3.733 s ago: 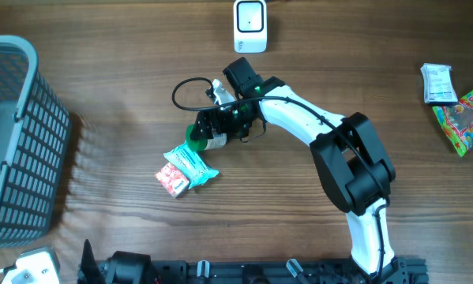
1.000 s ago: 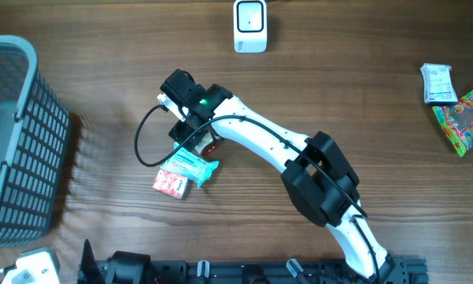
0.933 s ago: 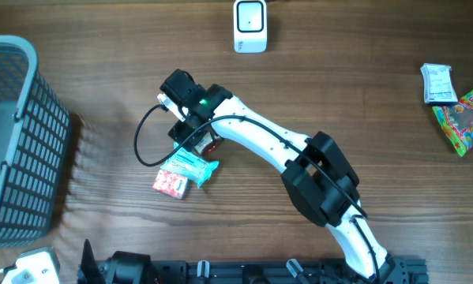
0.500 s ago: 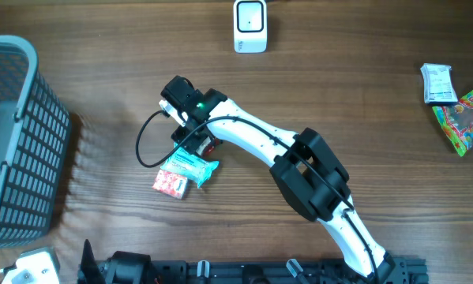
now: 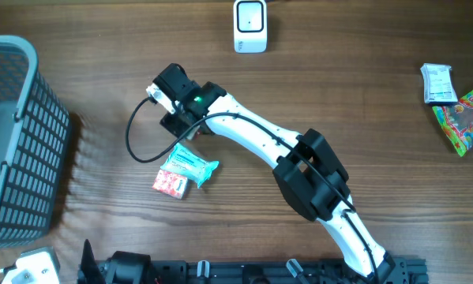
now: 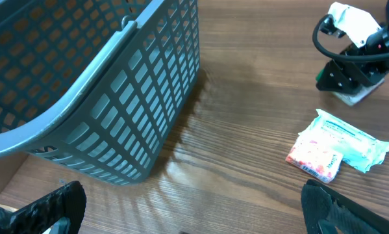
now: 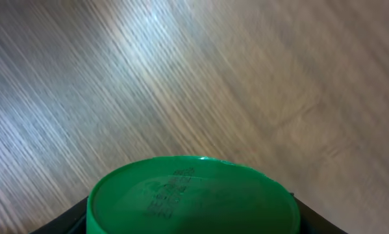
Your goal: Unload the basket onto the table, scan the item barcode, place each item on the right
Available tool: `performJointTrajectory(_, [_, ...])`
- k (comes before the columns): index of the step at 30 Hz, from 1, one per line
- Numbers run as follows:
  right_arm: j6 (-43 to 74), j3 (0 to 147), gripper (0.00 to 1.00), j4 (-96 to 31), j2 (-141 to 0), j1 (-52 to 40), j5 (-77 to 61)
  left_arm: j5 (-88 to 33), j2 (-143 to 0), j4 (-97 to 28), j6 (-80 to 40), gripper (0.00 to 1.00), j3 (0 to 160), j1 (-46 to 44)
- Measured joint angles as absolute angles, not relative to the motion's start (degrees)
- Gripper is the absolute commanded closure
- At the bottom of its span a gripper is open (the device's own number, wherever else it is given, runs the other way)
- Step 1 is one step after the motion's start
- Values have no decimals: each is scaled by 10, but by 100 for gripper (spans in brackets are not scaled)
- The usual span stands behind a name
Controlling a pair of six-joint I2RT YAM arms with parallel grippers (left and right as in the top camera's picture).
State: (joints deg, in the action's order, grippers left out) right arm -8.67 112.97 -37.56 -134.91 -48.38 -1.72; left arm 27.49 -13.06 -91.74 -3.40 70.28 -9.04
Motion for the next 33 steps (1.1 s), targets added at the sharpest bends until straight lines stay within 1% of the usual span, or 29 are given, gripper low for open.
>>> performJointTrajectory(3, [-96,1130,60,-276,-1350,-482,-27,275,-130,-917,-34,0,703,-90])
performJointTrajectory(7, [-102,1128,60,-157,-1350,-474,-76,275,-130,-917,-34,0,703,-90])
performJointTrajectory(9, [-102,1119,59,-77,-1350,-466,-100,275,-130,-917,-34,0,703,-90])
performJointTrajectory(13, [-102,1087,59,39,-1355,-455,-120,275,-131,-917,-34,0,703,-90])
performJointTrajectory(14, [-101,1084,57,85,-1366,-454,-123,275,-131,-917,-34,0,703,-90])
performJointTrajectory(17, [-100,1083,51,153,-1401,-453,-126,275,-131,-918,-34,0,703,-90])
performJointTrajectory(23, [-81,1078,50,260,-1496,-450,-131,275,-131,-917,-34,0,703,-90])
performJointTrajectory(24, [-74,1077,49,277,-1503,-449,-131,275,-131,-917,-34,0,703,-90])
performJointTrajectory(26, [-56,1077,36,305,-1513,-445,-131,275,-131,-918,-34,0,703,-90])
performJointTrajectory(31, [-23,1077,35,359,-1519,-434,-131,275,-130,-917,-34,0,703,-90])
performJointTrajectory(32, [-17,1077,33,373,-1519,-433,-131,275,-130,-917,-34,0,703,-90])
performJointTrajectory(33, [-15,1077,29,381,-1519,-432,-131,275,-130,-917,-34,0,703,-90])
